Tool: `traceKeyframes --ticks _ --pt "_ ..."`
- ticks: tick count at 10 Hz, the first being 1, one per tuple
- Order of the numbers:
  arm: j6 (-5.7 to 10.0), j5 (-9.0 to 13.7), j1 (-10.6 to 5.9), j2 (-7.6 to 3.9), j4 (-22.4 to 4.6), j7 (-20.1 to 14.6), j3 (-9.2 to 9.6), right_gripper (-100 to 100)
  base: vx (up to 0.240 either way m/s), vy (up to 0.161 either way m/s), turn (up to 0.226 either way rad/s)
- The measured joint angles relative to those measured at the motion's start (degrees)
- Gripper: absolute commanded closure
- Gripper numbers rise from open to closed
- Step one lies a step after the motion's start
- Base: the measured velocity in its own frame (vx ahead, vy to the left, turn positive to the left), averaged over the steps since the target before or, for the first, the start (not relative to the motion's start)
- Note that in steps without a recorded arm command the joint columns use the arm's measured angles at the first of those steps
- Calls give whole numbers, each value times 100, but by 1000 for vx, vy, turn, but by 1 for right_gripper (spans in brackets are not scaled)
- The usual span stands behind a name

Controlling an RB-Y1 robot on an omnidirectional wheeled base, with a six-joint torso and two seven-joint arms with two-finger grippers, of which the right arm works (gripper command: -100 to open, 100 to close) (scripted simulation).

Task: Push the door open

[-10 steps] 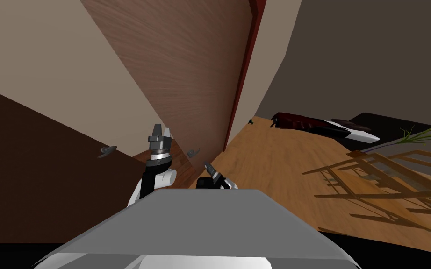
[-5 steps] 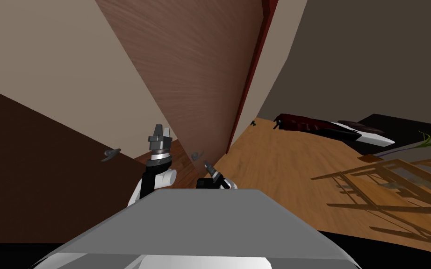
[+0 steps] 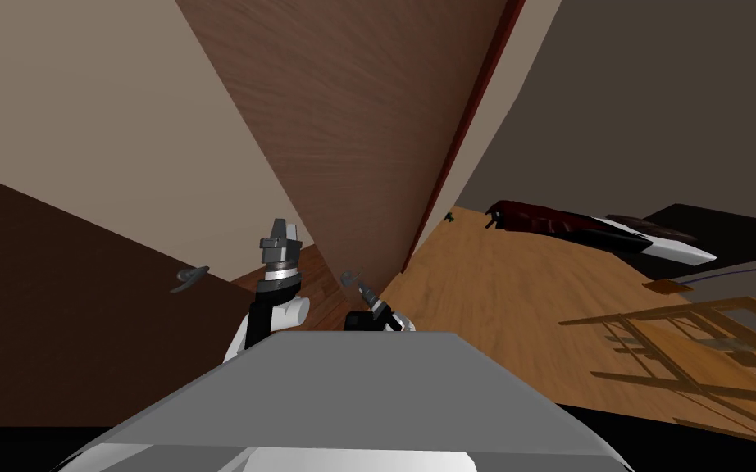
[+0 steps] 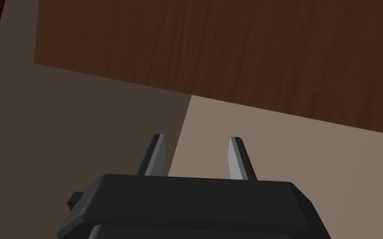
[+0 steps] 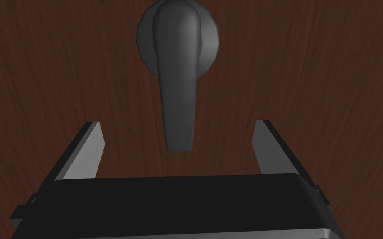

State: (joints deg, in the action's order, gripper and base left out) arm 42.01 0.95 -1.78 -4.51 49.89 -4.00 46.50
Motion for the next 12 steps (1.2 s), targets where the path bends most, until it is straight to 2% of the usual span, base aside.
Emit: traceKeyframes --ticks 5,6,8,9,12 --pt "0 0 4 -6 3 -1 2 100 -13 -15 1" --pt "0 0 4 -6 3 -1 2 -100 -130 60 -214" --pt "11 50 48 -26 7 79 -214 -100 -202 100 -168" --pt "33 76 45 23 -50 131 -330 -100 -93 50 -34" --pt "19 78 34 20 -69 154 -374 -100 107 90 25"
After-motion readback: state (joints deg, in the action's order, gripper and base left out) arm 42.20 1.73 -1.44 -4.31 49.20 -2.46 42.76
